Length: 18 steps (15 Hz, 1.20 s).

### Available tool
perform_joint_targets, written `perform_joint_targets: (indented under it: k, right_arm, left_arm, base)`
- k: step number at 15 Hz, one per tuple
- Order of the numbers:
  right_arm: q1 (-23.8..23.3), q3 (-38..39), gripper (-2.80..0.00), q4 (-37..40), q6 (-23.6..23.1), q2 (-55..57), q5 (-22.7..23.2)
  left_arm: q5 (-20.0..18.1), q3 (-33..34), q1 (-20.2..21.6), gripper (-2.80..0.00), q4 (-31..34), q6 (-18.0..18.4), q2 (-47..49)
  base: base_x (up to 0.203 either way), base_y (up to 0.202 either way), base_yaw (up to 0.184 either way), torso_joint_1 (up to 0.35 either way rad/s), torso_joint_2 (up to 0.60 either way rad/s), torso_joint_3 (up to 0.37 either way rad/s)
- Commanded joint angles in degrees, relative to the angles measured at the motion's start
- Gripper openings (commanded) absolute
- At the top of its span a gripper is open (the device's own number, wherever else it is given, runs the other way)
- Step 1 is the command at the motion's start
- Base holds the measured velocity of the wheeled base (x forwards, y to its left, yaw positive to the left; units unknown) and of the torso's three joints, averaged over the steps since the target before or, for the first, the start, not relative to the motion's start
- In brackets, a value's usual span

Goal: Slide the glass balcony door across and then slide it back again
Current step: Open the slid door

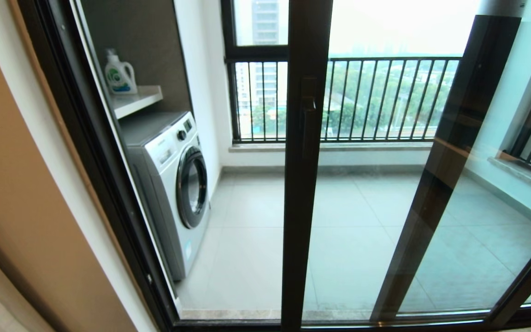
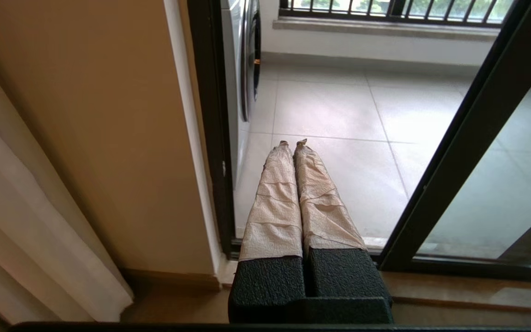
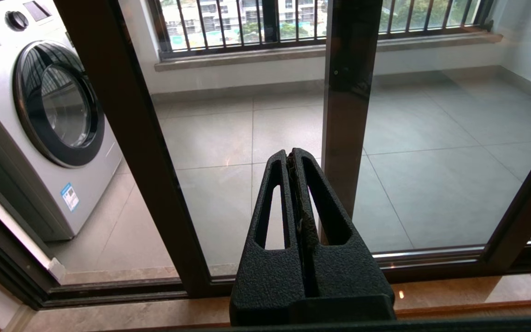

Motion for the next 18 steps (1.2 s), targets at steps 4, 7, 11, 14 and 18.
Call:
perform_joint_targets:
  k: [4,7,11,14,18]
  right_arm:
    - [0.0,0.7,-2.80,0.0,0.1,0.1,0.0]
    - [0.0,0.7,-2.80,0.0,0.0,0.1,0.0]
    - [0.1,0.6,-2.80,0.1,-0.1,0.1,-0.1]
    - [0.0,-0.3,-2.80,-0.5,0.1,0.0,-0.3]
    - [1.2,-15.4,-2.80,-1.0,1.9,14.0,1.5]
  left_arm:
    - [-5.2,1.3,0.0,-2.80,-0.1,6.9,0.0]
    - [-2.5,1.3,0.0,-2.80,-0.2,2.4,0.0]
    - [-1.7,1.3,0.0,-2.80,-0.2,1.3,0.0]
    - [-1.7,1.3,0.0,-2.80,-0.3,1.3,0.0]
    - [-1.7,1.3,0.0,-2.80,-0.3,1.3,0.0]
  base:
    - [0.000,0.000,0.000,0.000,0.00,0.000]
    - [0.000,0.000,0.000,0.000,0.00,0.000]
    - [0.000,0.000,0.000,0.000,0.00,0.000]
    - [0.000,0.000,0.000,0.000,0.00,0.000]
    - [0.000,0.000,0.000,0.000,0.00,0.000]
